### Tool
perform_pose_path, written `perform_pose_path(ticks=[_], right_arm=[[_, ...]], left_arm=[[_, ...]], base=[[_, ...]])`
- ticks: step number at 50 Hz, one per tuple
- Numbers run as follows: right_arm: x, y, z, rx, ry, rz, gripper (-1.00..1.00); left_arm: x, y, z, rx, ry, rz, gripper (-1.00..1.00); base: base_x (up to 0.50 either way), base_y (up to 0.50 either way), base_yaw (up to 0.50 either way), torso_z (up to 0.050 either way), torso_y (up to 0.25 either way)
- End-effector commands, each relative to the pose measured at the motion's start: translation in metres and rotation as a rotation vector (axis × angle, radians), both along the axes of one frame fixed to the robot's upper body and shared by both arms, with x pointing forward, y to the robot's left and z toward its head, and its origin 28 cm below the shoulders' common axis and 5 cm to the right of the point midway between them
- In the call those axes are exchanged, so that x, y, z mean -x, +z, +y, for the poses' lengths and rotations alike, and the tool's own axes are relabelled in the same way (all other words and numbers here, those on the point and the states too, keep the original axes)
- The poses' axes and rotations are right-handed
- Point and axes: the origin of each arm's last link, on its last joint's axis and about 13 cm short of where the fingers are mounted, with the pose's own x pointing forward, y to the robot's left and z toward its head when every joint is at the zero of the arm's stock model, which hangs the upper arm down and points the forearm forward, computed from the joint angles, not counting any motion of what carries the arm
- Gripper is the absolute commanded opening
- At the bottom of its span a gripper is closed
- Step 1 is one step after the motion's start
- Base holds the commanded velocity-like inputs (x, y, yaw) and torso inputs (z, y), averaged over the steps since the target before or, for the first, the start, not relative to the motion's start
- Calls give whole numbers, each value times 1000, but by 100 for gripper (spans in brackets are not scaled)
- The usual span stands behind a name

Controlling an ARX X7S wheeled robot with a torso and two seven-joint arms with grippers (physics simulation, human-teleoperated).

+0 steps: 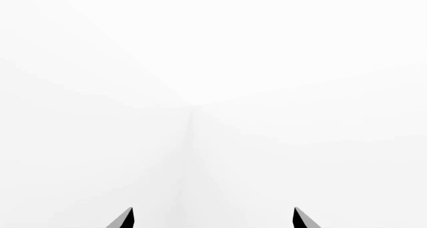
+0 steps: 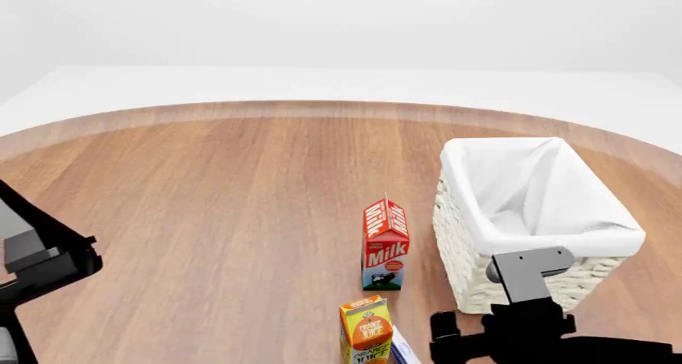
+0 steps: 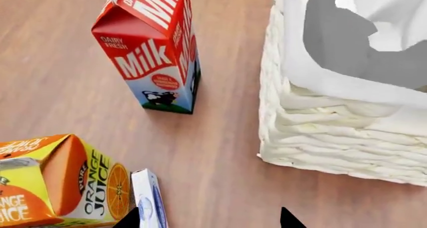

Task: Pick up the cream cheese box and the butter, and put them in the basket.

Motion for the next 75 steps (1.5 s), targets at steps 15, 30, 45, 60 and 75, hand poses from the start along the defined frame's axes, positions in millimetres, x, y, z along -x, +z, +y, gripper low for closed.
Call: perform_pose_path(ticks=[15,30,45,60,75], right_arm=[[6,-18,0,-9,14,31,100],[11,-29,5,5,46,63,100],[11,-34,7,7,68,62,100],[12,-41,13,10,120,66,100],[5,-43,18,25,155,66,100]], left_arm=[[-1,-3,3,-14,18,3,100],[-1,-3,2,-15,18,10,100],[-4,-8,3,-16,15,14,100],[-1,-5,3,-19,12,16,100],[-4,-10,1,-17,10,25,100]], base=[[0,0,0,0,0],[0,0,0,0,0],[0,0,0,0,0],[0,0,0,0,0],[0,0,0,0,0]])
